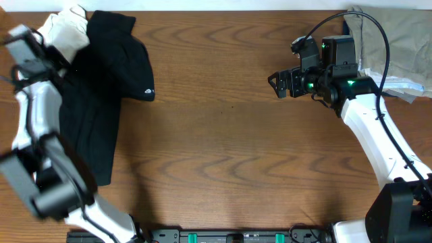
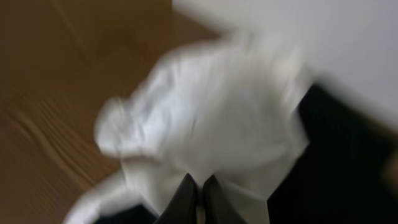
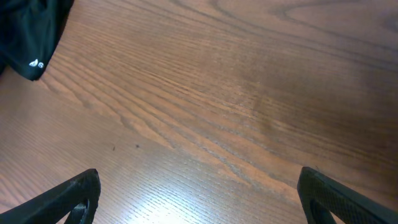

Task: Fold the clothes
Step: 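Lift the white T-shirt with the left gripper and drag it rightward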

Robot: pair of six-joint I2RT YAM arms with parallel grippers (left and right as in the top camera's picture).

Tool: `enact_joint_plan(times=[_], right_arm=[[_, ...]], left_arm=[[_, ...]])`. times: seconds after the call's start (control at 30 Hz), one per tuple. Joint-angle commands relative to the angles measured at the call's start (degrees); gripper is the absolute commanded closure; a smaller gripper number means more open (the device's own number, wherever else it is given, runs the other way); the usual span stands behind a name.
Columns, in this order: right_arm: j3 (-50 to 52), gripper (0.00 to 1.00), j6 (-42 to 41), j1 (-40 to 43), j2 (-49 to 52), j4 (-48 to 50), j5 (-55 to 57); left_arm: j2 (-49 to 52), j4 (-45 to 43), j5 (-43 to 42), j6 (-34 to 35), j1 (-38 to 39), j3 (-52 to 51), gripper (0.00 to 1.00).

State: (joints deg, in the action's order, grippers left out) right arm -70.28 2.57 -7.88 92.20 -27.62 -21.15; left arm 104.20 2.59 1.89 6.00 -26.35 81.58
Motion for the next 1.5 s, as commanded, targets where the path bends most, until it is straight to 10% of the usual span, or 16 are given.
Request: enact_joint_plan(times=[0.0, 0.63, 1.0, 1.47], right_arm=[[-1.1, 0.01, 0.0, -0.5, 0.2, 0.0, -0.1], [-1.1, 0.01, 0.0, -0.4, 0.2, -0.8, -0.2], [-2.7, 0.01, -3.4, 2.8, -3.3, 1.6, -1.8], [-2.8, 0.01, -4.7, 11.8, -8.9, -8.3, -1.8]], left_arm=[[-9.2, -0.7, 0.7, -0.1, 0.7, 1.6, 0.94], [-35.4, -10.9, -15.6, 10.0, 3.0, 3.1, 0.94], [-29.6, -5.5, -23.5, 14.4, 25.0, 3.1, 0.94], [-9.9, -21.4, -20.2, 16.7, 49.0, 3.1, 0.94]])
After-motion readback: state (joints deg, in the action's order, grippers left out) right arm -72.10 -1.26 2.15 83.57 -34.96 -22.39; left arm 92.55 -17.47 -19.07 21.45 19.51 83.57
